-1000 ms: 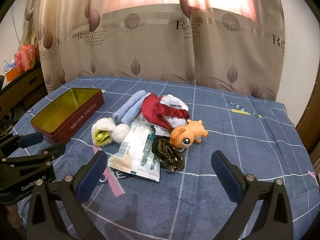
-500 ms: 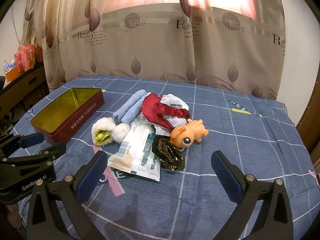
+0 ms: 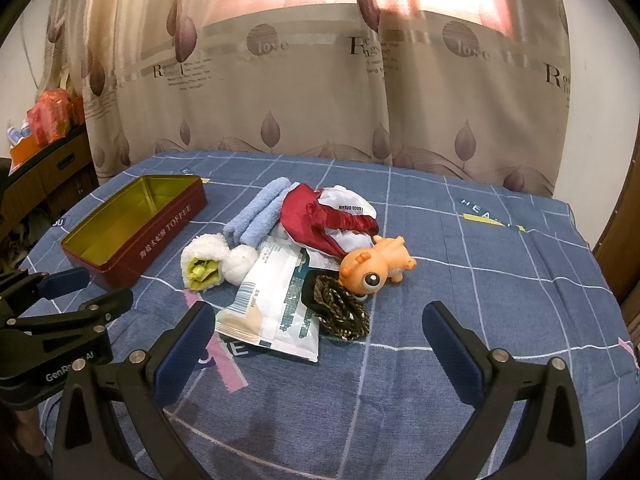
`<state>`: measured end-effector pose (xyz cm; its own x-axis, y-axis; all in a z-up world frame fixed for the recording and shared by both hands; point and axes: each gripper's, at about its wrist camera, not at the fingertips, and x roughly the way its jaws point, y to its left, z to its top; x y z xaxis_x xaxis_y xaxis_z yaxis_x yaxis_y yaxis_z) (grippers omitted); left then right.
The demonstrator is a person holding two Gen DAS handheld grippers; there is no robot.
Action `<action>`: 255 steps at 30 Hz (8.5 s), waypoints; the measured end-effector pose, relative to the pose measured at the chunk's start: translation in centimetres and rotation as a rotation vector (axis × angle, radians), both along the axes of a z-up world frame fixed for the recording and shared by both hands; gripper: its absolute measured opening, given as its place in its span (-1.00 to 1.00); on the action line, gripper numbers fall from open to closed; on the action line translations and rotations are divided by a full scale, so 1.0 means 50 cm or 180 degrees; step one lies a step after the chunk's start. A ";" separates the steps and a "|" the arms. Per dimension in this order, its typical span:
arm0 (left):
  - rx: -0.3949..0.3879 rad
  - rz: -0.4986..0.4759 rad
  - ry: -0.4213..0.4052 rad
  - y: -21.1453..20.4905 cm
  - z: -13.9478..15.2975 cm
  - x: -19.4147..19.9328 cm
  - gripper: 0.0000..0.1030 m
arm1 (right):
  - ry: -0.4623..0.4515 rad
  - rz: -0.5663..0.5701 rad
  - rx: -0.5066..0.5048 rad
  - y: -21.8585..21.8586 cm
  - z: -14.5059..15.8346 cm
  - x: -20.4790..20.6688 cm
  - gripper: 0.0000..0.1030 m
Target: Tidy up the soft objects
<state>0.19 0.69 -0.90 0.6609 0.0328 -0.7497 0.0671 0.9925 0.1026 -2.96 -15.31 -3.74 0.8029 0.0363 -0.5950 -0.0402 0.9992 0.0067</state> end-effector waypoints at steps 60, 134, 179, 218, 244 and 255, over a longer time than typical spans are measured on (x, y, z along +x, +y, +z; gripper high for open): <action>-0.0194 -0.0760 0.0309 0.009 -0.084 0.180 0.10 | 0.0921 0.0146 0.0101 -0.050 -0.137 0.178 -0.60; -0.0159 0.0336 0.0579 0.347 -0.076 0.331 -0.01 | 0.1005 0.0069 0.0294 -0.053 -0.131 0.155 -0.60; -0.0056 0.0628 0.0242 0.389 -0.034 0.240 0.11 | 0.0940 0.0130 0.0362 -0.042 -0.111 0.122 -0.62; -0.0348 0.1068 0.0065 0.512 -0.033 0.156 0.11 | 0.0750 0.1458 0.0128 0.404 0.007 0.252 -0.62; -0.0433 0.1252 0.0079 0.548 -0.040 0.129 0.11 | 0.0957 0.1468 -0.0325 0.555 -0.089 0.398 -0.62; -0.0444 0.1238 0.0086 0.545 -0.041 0.132 0.11 | 0.0970 0.1458 -0.0369 0.558 -0.094 0.400 -0.39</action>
<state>6.77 27.92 -2.94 0.5993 0.1731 -0.7816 -0.3148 0.9486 -0.0312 17.04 12.57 -8.43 0.5118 0.2614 -0.8184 -0.4837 0.8749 -0.0230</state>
